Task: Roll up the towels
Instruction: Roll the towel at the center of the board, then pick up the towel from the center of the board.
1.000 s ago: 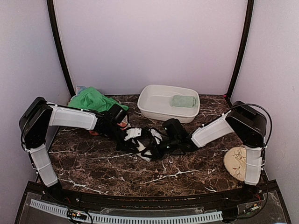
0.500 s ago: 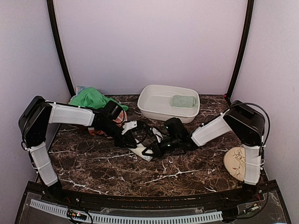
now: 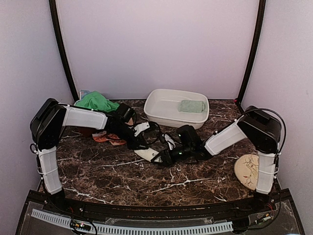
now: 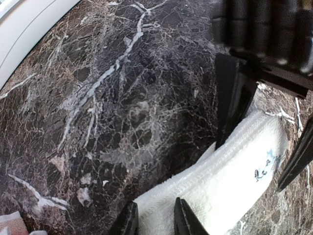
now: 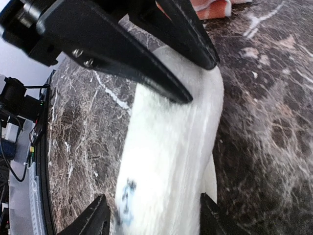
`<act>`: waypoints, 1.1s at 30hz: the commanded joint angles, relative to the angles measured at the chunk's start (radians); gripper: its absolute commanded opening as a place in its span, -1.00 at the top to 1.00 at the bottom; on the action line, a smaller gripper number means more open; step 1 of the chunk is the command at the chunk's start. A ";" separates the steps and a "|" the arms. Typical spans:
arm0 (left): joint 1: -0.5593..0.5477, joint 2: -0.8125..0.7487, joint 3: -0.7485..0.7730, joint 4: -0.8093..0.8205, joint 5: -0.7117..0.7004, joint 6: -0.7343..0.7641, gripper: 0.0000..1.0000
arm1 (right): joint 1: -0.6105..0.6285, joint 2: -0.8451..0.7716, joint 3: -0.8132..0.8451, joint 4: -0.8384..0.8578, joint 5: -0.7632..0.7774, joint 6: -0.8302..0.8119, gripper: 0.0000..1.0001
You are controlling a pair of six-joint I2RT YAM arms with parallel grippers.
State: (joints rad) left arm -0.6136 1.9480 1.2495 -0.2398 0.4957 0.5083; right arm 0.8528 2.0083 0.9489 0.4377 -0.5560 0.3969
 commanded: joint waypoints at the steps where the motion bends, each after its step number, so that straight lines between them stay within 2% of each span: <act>1: 0.004 0.075 0.003 -0.126 -0.100 -0.007 0.43 | 0.002 -0.062 -0.127 -0.054 0.137 0.010 -0.35; 3: 0.005 0.082 0.011 -0.139 -0.100 -0.004 0.44 | 0.003 -0.100 -0.161 -0.053 0.203 -0.006 -0.94; 4: 0.005 0.084 0.012 -0.144 -0.099 -0.001 0.44 | 0.004 -0.122 -0.175 -0.062 0.237 -0.018 -0.99; 10: -0.031 0.079 0.002 -0.160 -0.124 0.014 0.47 | 0.017 -0.302 -0.272 -0.077 0.471 -0.113 -0.96; 14: -0.032 0.064 -0.004 -0.150 -0.140 0.015 0.48 | 0.112 -0.384 -0.233 -0.134 0.644 -0.266 -0.92; 17: -0.031 0.059 -0.003 -0.145 -0.144 0.011 0.47 | 0.181 -0.347 -0.138 -0.198 0.736 -0.345 -0.90; 23: -0.032 0.055 -0.003 -0.145 -0.146 0.002 0.47 | 0.267 -0.231 0.010 -0.259 0.767 -0.431 -0.88; 33: -0.031 0.051 -0.012 -0.160 -0.125 0.004 0.47 | 0.284 -0.012 0.164 -0.359 0.948 -0.526 -0.72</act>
State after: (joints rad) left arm -0.6399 1.9854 1.2869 -0.2447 0.4065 0.5034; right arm 1.1324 1.9324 1.0618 0.1390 0.2745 -0.0715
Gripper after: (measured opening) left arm 0.265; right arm 0.879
